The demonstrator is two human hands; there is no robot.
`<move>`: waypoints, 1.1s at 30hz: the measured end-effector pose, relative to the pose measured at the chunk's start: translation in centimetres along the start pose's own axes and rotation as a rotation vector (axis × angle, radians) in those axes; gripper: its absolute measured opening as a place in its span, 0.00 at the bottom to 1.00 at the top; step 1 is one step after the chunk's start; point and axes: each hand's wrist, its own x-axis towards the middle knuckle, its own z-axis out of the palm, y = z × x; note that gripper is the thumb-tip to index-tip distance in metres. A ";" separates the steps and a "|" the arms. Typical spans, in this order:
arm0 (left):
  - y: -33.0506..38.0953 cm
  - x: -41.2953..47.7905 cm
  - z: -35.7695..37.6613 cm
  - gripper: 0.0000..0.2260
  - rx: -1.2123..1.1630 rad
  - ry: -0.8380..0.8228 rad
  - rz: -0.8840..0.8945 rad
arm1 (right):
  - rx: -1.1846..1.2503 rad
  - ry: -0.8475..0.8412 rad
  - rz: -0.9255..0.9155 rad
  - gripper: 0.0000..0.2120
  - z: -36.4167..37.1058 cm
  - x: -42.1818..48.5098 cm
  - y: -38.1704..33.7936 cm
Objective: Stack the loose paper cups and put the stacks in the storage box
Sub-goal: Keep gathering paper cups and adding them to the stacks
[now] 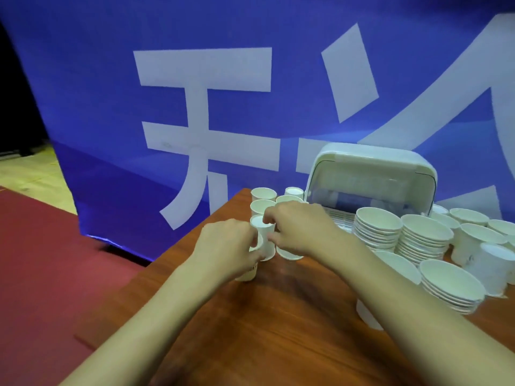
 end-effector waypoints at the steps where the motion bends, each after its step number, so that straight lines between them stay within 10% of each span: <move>1: -0.2 -0.1 0.3 0.17 0.011 -0.009 -0.005 | -0.024 -0.017 -0.002 0.13 0.7 0.8 -0.2; 16: -3.3 -1.2 0.4 0.13 0.090 -0.013 -0.025 | -0.004 0.175 0.124 0.13 1.2 -0.6 -2.2; 24: -3.2 -1.9 0.4 0.11 0.037 -0.025 -0.028 | 0.246 -0.313 0.175 0.24 3.3 -0.4 -1.7; 33: -1.9 -3.8 -1.2 0.12 0.013 0.047 0.040 | 0.285 -0.024 0.112 0.05 0.5 -5.0 -1.9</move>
